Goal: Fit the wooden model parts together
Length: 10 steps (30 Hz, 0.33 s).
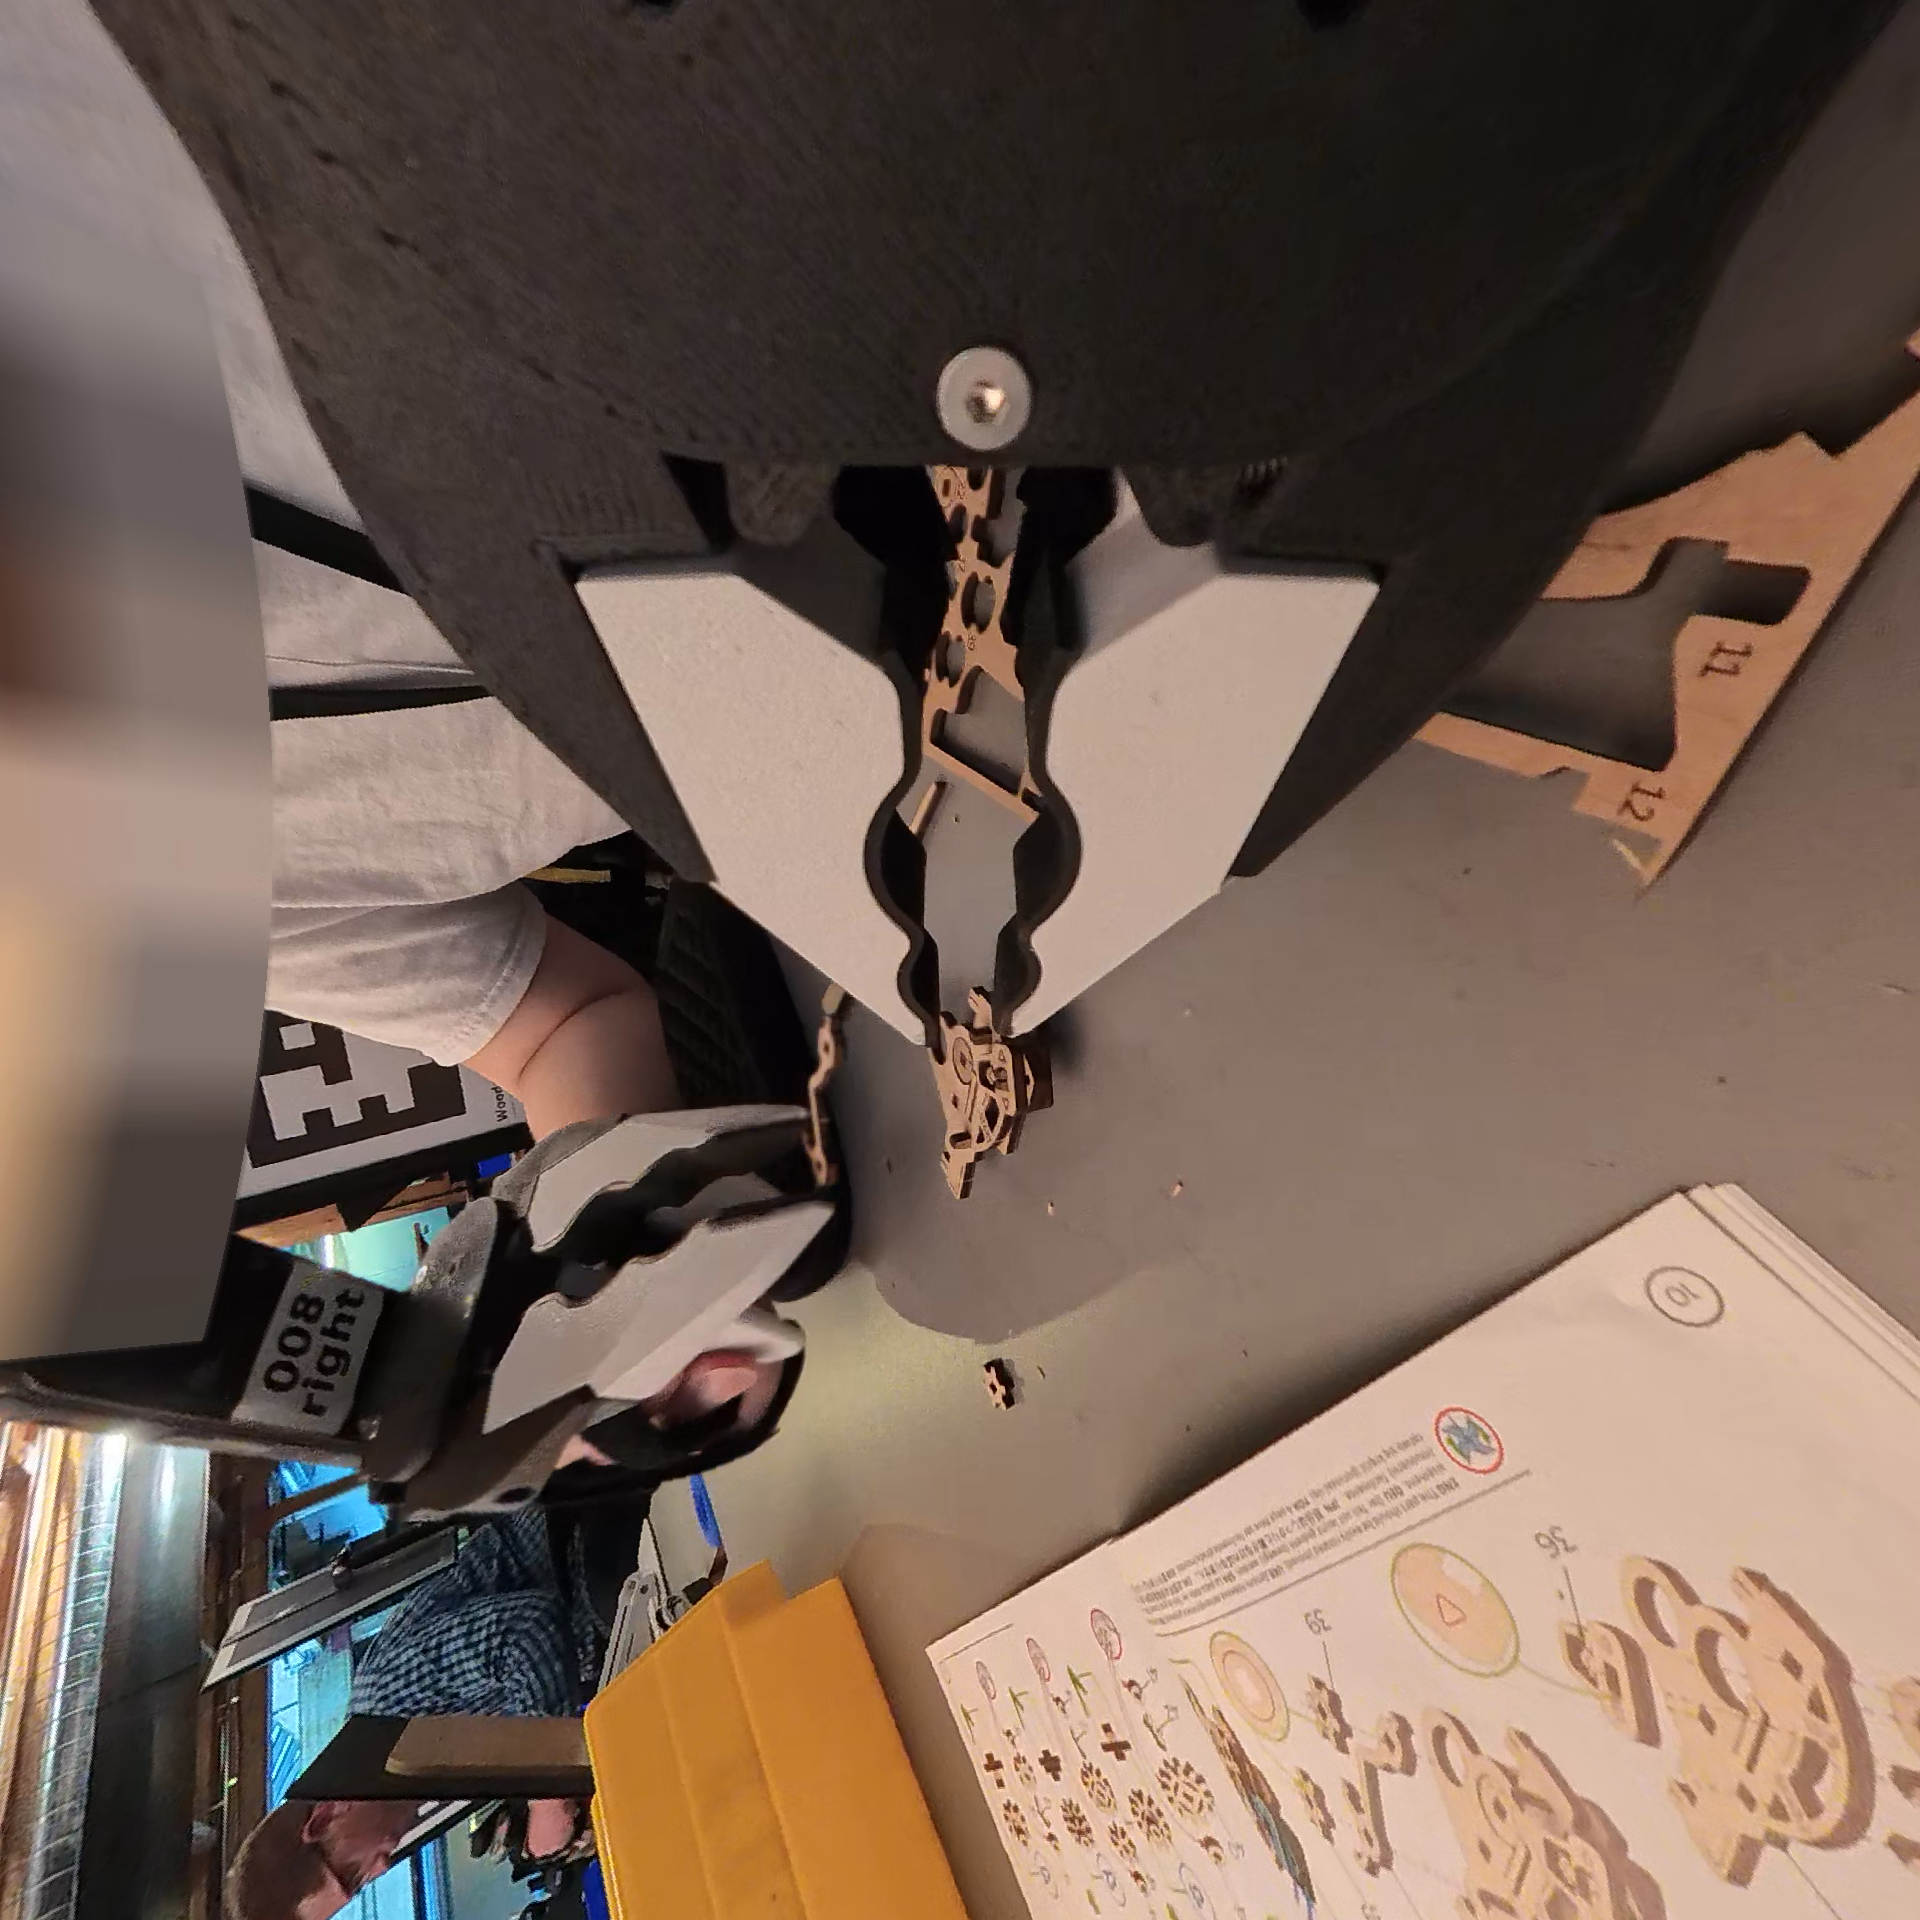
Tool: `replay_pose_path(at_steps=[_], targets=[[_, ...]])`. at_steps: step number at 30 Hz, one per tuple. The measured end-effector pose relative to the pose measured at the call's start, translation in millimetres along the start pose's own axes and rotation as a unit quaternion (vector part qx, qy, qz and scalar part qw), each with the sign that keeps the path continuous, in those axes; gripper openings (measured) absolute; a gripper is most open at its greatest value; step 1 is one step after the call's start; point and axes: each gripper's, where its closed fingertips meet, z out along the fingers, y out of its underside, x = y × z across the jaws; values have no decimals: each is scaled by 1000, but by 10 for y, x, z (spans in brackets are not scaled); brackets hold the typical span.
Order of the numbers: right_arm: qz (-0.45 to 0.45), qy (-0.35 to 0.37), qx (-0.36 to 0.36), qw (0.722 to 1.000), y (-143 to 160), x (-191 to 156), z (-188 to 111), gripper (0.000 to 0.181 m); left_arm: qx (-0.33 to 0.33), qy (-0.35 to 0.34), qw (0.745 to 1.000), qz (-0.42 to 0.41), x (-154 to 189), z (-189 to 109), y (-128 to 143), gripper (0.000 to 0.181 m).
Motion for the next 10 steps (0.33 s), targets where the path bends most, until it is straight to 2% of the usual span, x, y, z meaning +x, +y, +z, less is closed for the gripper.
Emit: replay_pose_path(at_steps=[5,10], targets=[[11,-2,-37,999,161,-6,97,12,3,-23,999,24,-18,20,-21,9],[-3,-3,-44,999,161,-39,137,12,1,-46,998,38,-42,32,-14,11]])
